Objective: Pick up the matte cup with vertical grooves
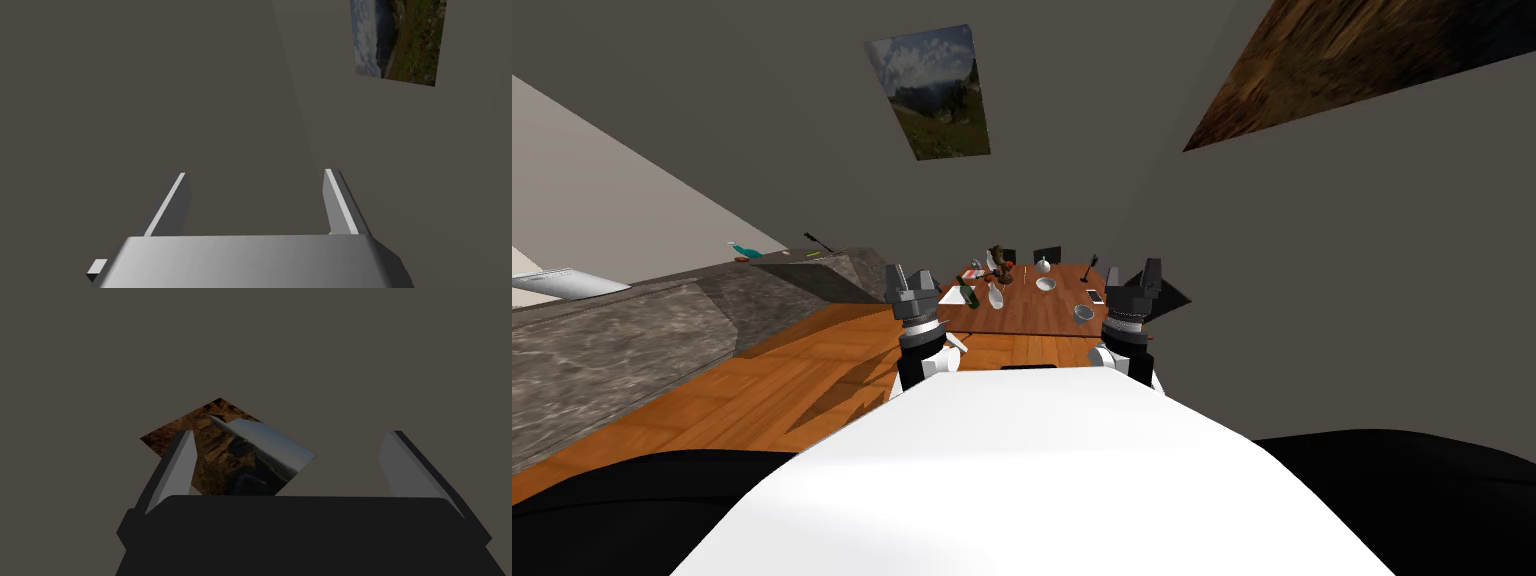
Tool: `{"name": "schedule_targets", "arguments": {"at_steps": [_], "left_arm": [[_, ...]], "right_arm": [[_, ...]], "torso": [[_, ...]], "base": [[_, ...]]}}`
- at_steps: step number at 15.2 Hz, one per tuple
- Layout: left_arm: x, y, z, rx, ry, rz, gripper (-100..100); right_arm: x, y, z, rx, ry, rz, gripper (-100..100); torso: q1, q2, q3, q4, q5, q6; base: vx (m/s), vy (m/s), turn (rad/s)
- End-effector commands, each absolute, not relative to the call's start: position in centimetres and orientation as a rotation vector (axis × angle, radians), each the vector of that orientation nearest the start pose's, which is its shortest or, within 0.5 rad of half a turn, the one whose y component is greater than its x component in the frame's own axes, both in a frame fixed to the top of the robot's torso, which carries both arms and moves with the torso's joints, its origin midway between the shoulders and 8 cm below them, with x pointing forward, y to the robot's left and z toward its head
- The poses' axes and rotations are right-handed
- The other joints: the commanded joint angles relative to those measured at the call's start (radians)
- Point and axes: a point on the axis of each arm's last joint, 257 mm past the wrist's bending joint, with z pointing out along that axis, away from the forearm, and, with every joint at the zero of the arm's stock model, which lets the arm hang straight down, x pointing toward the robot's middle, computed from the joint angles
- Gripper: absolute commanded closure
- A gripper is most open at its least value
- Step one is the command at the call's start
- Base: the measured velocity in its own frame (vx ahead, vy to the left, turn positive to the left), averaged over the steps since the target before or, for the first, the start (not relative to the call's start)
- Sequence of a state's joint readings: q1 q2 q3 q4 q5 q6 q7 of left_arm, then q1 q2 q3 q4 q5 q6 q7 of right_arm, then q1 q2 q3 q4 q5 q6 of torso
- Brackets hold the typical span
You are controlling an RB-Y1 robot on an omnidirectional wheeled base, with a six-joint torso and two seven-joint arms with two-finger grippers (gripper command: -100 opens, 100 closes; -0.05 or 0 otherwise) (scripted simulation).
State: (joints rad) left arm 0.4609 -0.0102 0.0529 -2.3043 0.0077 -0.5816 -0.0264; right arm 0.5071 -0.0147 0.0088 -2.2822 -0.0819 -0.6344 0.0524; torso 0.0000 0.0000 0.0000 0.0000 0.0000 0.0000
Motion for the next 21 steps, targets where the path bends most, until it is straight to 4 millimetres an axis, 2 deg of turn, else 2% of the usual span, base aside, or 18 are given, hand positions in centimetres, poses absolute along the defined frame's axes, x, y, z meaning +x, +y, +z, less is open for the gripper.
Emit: {"name": "schedule_targets", "arguments": {"at_steps": [1,5,6,7,8,9,10,11,12,13,14,15,16,17,18,19,20,21], "left_arm": [[32.2,28.9,6.2,-0.539,0.504,-1.272,0],[32.2,28.9,6.2,-0.539,0.504,-1.272,0],[32.2,28.9,6.2,-0.539,0.504,-1.272,0],[32.2,28.9,6.2,-0.539,0.504,-1.272,0],[32.2,28.9,6.2,-0.539,0.504,-1.272,0],[32.2,28.9,6.2,-0.539,0.504,-1.272,0],[32.2,28.9,6.2,-0.539,0.504,-1.272,0],[32.2,28.9,6.2,-0.539,0.504,-1.272,0],[32.2,28.9,6.2,-0.539,0.504,-1.272,0],[32.2,28.9,6.2,-0.539,0.504,-1.272,0],[32.2,28.9,6.2,-0.539,0.504,-1.272,0],[32.2,28.9,6.2,-0.539,0.504,-1.272,0],[32.2,28.9,6.2,-0.539,0.504,-1.272,0],[32.2,28.9,6.2,-0.539,0.504,-1.272,0],[32.2,28.9,6.2,-0.539,0.504,-1.272,0],[32.2,28.9,6.2,-0.539,0.504,-1.272,0],[32.2,28.9,6.2,-0.539,0.504,-1.272,0],[32.2,28.9,6.2,-0.539,0.504,-1.272,0]], "right_arm": [[32.1,-27.9,4.2,0.562,0.533,1.332,-100],[33.2,-27.0,2.2,0.524,0.657,1.311,-100],[33.2,-27.0,2.2,0.524,0.657,1.311,-100],[33.7,-26.7,1.1,0.510,0.710,1.299,-100],[33.7,-26.7,1.1,0.510,0.710,1.299,-100],[34.2,-26.5,-0.1,0.497,0.767,1.283,-100],[34.2,-26.5,-0.1,0.496,0.767,1.283,-100],[34.8,-26.3,-1.4,0.481,0.829,1.264,-100],[34.8,-26.3,-1.4,0.481,0.829,1.264,-100],[35.3,-26.2,-2.9,0.468,0.890,1.241,-100],[35.3,-26.2,-2.9,0.465,0.893,1.241,-100],[35.7,-26.2,-4.5,0.453,0.955,1.216,-100],[35.7,-26.2,-4.5,0.448,0.960,1.215,-100],[36.2,-26.3,-6.3,0.432,1.027,1.187,-100],[36.2,-26.3,-6.3,0.430,1.030,1.186,-100],[36.6,-26.5,-8.2,0.416,1.096,1.154,-100],[36.6,-26.5,-8.2,0.411,1.101,1.153,-100],[36.8,-26.8,-9.8,0.395,1.160,1.122,-100]], "torso": [[0.000,0.000,0.000,0.000,0.000,0.000],[0.001,0.000,0.000,0.000,0.000,0.000],[0.001,0.000,0.000,0.000,0.000,0.000],[0.001,0.000,0.000,0.000,0.000,0.000],[0.001,0.000,0.000,0.000,0.000,0.000],[0.001,0.000,0.000,0.000,0.000,0.000],[0.001,0.000,0.000,0.000,0.000,0.000],[0.001,0.000,0.000,0.000,0.000,0.000],[0.001,0.000,0.000,0.000,0.000,0.000],[0.001,0.000,0.000,0.000,0.000,0.000],[0.001,0.000,0.000,0.000,0.000,0.000],[0.001,0.000,0.000,0.000,0.000,0.000],[0.001,0.000,0.000,0.000,0.000,0.000],[0.001,0.000,0.000,0.000,0.000,0.000],[0.001,0.000,0.000,0.000,0.000,0.000],[0.001,0.000,0.000,0.000,0.000,0.000],[0.001,0.000,0.000,0.000,0.000,0.000],[0.001,0.000,0.000,0.000,0.000,0.000]], "base": [[0.001,0.005,0.018],[0.001,0.016,0.039],[0.003,0.015,0.028],[0.003,0.016,0.034],[0.002,0.015,0.036],[0.003,0.017,0.060],[0.003,0.016,0.053],[0.003,0.018,0.069],[0.001,0.017,0.054],[0.000,0.020,0.068],[0.001,0.019,0.051],[0.004,0.021,0.066],[0.003,0.020,0.063],[0.004,0.021,0.067],[0.003,0.020,0.073],[0.003,0.022,0.108],[0.003,0.021,0.083],[0.003,0.024,0.097]]}}
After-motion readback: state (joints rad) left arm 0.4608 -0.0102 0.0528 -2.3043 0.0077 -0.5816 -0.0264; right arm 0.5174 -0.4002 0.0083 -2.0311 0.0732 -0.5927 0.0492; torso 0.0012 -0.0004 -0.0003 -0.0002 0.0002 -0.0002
